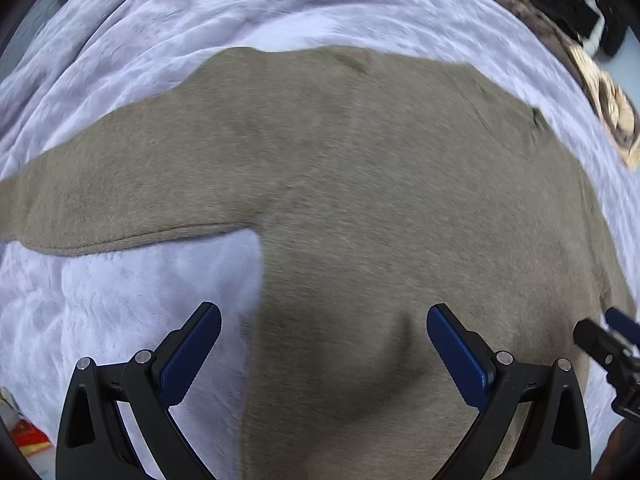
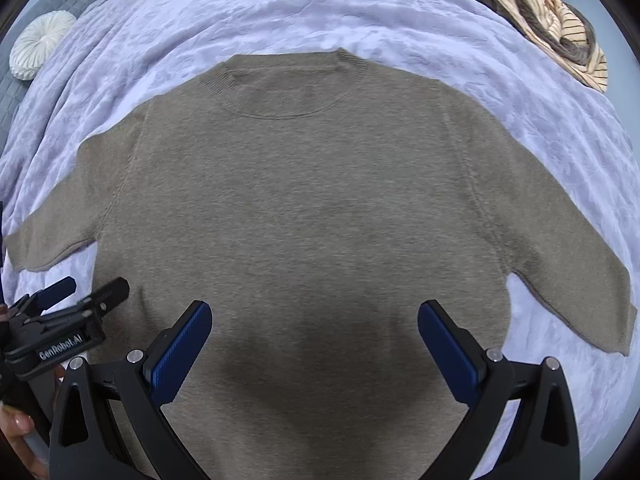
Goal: Fold small clothes
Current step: 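Grasp the sweater sleeve cuff with the left gripper and lift it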
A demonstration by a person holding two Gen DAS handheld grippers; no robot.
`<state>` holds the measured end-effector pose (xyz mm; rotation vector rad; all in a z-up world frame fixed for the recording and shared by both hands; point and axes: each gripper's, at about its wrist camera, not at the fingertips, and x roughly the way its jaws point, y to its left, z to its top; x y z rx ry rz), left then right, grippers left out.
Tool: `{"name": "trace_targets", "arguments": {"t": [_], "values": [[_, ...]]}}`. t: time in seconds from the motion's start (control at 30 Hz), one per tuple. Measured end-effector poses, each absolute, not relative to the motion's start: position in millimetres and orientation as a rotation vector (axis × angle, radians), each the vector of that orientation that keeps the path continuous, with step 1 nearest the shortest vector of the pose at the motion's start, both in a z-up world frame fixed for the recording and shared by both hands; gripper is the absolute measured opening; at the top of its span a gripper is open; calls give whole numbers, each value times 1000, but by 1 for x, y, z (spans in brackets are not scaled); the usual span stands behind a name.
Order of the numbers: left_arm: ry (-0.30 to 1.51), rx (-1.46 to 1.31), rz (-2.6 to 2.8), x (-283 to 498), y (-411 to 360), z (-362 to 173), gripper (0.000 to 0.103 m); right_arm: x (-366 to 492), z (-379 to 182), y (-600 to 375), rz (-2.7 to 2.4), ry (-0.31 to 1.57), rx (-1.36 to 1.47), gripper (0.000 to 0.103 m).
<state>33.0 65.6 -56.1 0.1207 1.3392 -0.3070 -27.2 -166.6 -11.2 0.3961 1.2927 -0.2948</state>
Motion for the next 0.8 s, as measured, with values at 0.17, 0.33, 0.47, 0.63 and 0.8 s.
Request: {"name": "trace_targets", "arguments": {"t": [0.17,0.33,0.47,0.63,0.8], "values": [[1269,-7,-198,61,144,-56,103,-20,-11,-147,-260,1298,371,103],[1218,-181,-31,79,235,-65,103,-12,-13,-133,-240,1312,352,103],[1227,-361,26,98,289,-90,103,-8,-17,-121,-224,1331,334,103],[1136,-447,78,118,312,-84,75,-5,-22,-102,-202,1360,302,103],[1095,-464,34,125,320,-79,14,-4,-24,-89,-176,1372,284,103]]}}
